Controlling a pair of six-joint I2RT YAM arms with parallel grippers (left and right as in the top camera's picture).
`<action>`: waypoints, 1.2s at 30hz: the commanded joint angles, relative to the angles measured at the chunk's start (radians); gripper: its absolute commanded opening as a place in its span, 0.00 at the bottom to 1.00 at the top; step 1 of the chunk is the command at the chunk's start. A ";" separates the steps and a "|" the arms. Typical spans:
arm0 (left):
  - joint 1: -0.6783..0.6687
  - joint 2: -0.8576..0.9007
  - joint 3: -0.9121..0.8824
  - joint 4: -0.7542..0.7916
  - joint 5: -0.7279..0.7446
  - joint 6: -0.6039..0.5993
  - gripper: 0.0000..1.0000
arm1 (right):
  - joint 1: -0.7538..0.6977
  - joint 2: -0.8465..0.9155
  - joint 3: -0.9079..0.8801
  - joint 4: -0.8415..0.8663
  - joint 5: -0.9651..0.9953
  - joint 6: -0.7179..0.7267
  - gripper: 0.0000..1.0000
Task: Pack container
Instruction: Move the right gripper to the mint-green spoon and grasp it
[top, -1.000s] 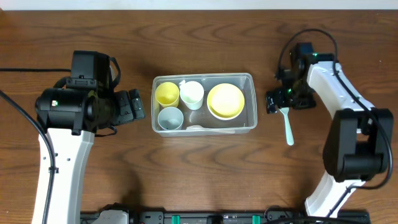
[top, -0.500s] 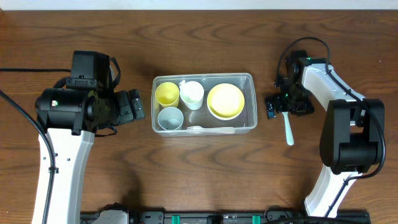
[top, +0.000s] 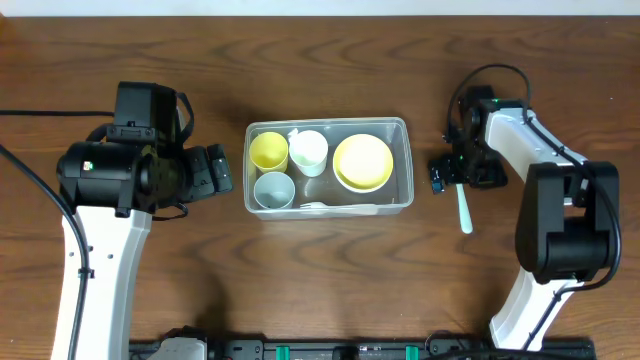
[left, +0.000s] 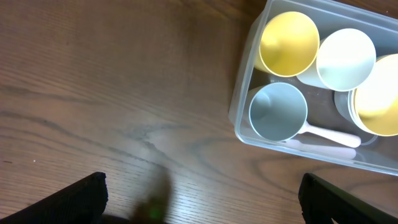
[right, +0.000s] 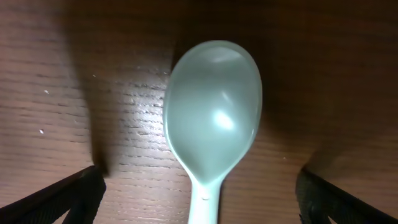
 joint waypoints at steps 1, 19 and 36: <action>0.003 -0.001 -0.002 -0.003 -0.011 0.016 0.98 | 0.001 0.027 -0.045 0.006 -0.023 0.014 0.99; 0.003 -0.001 -0.002 -0.003 -0.011 0.016 0.98 | 0.002 0.027 -0.045 0.014 -0.023 0.014 0.30; 0.003 -0.001 -0.002 -0.003 -0.011 0.016 0.98 | 0.003 0.027 -0.045 0.014 -0.023 0.014 0.05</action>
